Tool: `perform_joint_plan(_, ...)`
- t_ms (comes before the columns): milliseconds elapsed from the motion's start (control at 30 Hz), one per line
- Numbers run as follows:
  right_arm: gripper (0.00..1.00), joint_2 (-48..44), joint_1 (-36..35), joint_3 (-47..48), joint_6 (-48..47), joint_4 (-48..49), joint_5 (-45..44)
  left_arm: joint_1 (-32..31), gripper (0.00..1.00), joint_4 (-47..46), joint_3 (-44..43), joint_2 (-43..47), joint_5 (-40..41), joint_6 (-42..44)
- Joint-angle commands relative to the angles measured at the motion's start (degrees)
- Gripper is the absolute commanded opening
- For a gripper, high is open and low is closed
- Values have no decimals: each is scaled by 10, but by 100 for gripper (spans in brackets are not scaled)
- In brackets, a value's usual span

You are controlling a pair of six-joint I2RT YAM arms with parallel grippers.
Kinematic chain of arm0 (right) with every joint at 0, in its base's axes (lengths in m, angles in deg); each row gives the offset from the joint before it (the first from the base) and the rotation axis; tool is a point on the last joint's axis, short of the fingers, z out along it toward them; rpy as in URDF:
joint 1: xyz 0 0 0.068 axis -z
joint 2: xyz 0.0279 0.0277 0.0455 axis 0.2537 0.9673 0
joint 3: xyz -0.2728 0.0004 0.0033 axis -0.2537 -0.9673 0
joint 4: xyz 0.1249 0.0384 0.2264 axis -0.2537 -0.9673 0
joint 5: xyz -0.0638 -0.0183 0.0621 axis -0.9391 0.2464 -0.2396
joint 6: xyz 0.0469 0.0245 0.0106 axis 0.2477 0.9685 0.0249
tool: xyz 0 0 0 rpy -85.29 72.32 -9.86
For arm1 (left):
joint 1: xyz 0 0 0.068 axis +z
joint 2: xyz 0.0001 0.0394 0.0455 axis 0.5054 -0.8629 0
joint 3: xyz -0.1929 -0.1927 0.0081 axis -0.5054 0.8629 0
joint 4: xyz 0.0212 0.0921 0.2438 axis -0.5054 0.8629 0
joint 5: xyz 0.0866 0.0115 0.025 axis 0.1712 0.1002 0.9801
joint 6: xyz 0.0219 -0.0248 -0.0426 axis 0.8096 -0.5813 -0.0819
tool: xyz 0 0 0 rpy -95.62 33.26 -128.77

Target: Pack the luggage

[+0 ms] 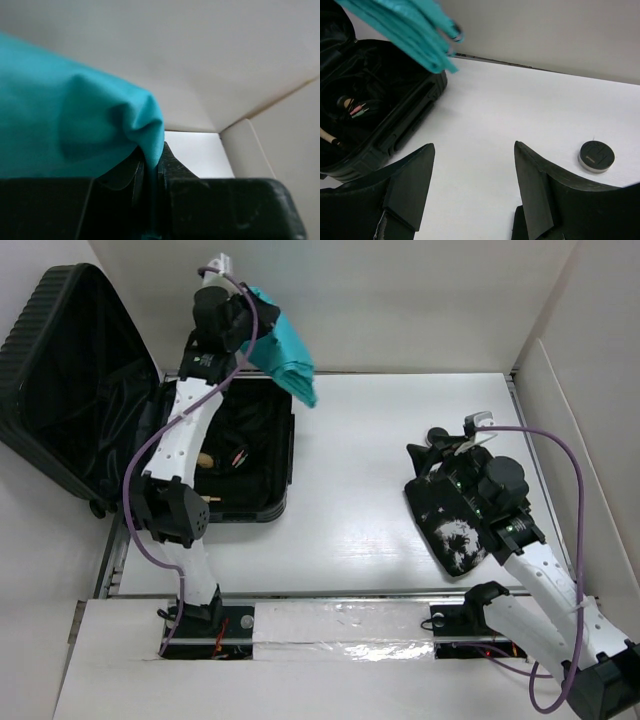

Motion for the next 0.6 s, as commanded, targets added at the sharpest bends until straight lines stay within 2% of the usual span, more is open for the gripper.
perform_joint_plan(0, 71, 5, 5, 1, -3, 36, 5, 39, 0, -78, 31, 77, -29, -9)
perform_joint_plan(100, 71, 13, 5, 3, -4, 36, 11, 74, 0, -62, 28, 71, -36, -8)
perform_joint_plan(300, 71, 24, 5, 6, -7, 36, 15, 143, 0, -16, -61, 7, -64, -23)
perform_joint_plan(367, 71, 27, 5, 7, -8, 35, 17, 169, 0, -42, -31, 20, -92, -42)
perform_joint_plan(467, 71, 32, 5, 8, -9, 35, 21, 176, 0, -60, 26, 41, -103, -41)
perform_joint_plan(567, 71, 36, 5, 8, -8, 37, 23, 181, 0, -111, 160, 105, -99, -47)
